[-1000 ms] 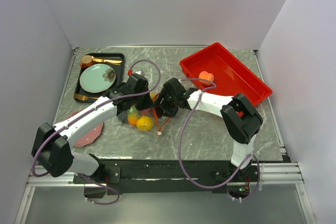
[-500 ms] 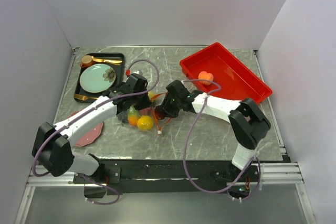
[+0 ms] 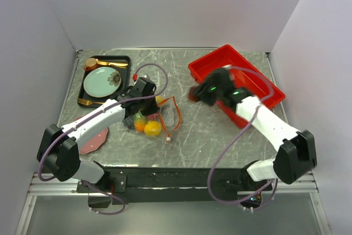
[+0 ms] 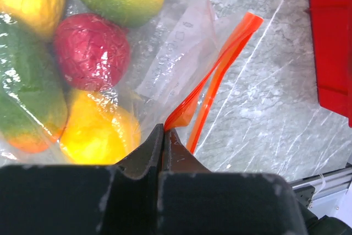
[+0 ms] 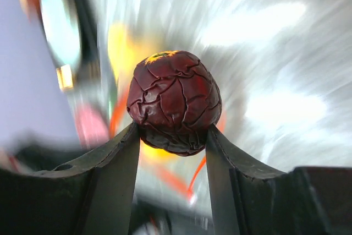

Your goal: Open the zip-top bag and remove the fake food

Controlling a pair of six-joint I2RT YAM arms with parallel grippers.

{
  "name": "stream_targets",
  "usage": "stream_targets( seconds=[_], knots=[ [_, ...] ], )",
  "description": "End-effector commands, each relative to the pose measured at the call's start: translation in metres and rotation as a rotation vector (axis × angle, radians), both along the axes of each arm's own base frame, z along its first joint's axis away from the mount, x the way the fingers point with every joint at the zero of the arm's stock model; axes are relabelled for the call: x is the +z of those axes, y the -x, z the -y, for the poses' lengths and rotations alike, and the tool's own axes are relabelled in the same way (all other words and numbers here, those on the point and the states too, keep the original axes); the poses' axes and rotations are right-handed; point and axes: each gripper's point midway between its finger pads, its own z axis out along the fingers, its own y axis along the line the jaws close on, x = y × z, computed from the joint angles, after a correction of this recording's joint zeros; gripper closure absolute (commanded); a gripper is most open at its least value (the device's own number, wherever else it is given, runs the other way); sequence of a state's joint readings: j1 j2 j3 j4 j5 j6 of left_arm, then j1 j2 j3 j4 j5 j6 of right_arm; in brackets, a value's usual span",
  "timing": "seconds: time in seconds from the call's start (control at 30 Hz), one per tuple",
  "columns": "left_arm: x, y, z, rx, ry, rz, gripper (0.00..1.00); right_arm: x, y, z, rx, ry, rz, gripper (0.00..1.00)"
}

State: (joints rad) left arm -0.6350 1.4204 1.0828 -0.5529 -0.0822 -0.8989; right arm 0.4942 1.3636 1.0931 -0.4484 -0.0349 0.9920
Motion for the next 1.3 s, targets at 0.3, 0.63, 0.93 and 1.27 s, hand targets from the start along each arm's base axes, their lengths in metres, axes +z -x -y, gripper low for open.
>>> stream_targets(
  seconds=[0.3,0.63,0.93,1.27],
  knots=[
    [0.035,-0.012,0.021,-0.069,0.097,0.078,0.99,-0.036,-0.067,0.200,-0.396,0.199,-0.124,0.71],
    [0.043,-0.005,0.041,-0.127,0.159,0.084,0.99,-0.042,-0.059,0.201,-0.292,0.309,-0.174,0.10],
    [0.064,-0.001,0.076,-0.157,0.210,0.119,0.99,-0.009,0.001,0.087,-0.053,0.152,-0.064,0.46],
    [0.079,0.007,0.104,-0.165,0.231,0.141,0.99,-0.034,0.033,-0.050,0.230,-0.179,-0.102,0.65]
  ],
)
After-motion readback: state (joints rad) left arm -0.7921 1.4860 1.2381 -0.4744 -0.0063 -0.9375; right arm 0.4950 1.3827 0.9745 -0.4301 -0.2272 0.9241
